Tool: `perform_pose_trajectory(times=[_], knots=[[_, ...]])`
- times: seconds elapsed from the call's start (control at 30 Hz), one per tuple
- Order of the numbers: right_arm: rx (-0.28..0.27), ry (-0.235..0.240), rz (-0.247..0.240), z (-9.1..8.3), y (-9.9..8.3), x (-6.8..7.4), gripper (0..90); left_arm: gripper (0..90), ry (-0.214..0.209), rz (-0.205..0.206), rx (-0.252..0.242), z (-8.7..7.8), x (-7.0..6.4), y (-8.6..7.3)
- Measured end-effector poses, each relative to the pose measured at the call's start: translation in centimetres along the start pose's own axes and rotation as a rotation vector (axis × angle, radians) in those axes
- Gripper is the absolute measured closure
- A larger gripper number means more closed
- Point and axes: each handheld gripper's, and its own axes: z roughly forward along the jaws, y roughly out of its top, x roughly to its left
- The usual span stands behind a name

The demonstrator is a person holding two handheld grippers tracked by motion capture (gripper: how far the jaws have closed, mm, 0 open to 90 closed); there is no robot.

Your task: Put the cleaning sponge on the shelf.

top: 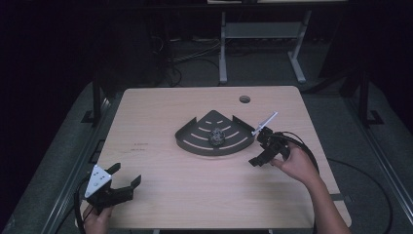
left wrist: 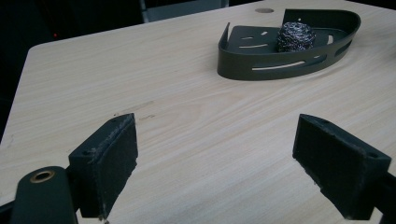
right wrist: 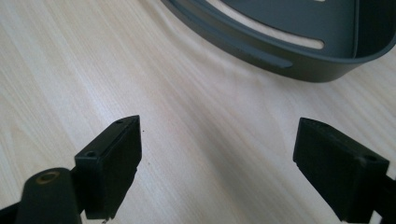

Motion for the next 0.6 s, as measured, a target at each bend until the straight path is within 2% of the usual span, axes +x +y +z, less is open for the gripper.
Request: perform_pose_trajectory(times=[0.6], knots=[[-0.023,0.0,0.012,-0.2,-2.6,0.8,15.1,13.2,-0.001,-0.003,0.0,0.1,-0.1,0.0]])
